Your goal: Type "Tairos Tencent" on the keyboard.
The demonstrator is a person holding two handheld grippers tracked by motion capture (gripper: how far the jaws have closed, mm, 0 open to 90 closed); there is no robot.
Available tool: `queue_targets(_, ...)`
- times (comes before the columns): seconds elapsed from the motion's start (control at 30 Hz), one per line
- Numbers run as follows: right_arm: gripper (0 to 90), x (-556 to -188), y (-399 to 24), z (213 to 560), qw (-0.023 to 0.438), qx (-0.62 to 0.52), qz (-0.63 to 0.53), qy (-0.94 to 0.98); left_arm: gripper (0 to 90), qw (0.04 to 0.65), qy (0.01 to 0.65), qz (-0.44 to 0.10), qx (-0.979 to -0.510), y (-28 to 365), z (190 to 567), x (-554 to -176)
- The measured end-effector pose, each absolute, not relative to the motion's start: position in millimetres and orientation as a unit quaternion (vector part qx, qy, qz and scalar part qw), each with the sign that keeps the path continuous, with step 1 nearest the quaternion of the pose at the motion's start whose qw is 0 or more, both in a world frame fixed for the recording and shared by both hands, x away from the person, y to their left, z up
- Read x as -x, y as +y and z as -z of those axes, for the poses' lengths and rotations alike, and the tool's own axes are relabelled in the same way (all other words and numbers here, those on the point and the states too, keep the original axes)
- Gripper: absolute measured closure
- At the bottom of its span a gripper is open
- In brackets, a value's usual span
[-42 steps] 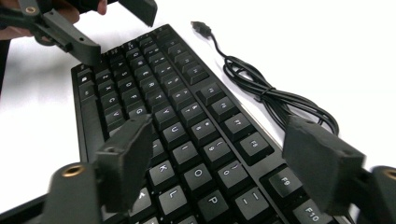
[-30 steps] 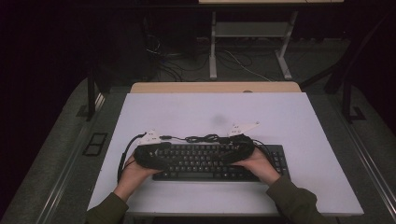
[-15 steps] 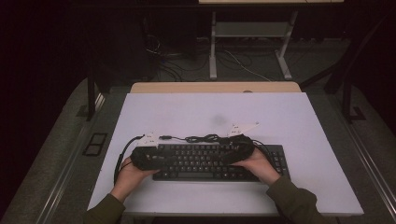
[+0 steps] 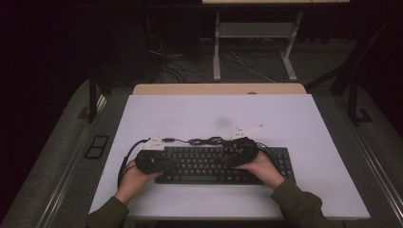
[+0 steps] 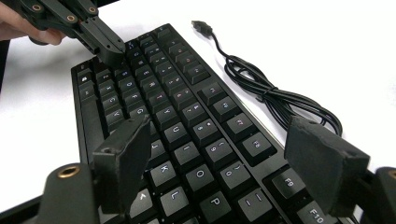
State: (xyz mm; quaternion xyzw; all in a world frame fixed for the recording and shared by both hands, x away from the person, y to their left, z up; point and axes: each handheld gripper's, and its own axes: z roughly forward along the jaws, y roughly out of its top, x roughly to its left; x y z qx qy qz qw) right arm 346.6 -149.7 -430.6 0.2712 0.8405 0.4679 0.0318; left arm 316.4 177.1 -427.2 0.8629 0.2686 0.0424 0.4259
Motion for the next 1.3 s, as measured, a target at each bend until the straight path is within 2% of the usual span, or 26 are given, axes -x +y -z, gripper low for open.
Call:
queue_targets(0.87, 22.6, -347.0, -149.8, 431.1, 0.033, -0.271, -0.468, 0.841, 89.2, 0.4, 0.26, -0.047, -0.878, 168.9, 433.9, -317.0)
queue_targets(1.3, 22.6, -346.7, -149.7, 430.6, 0.033, -0.273, -0.468, 0.84, 89.2, 0.407, 0.26, -0.047, -0.874, 169.0, 431.1, -316.3)
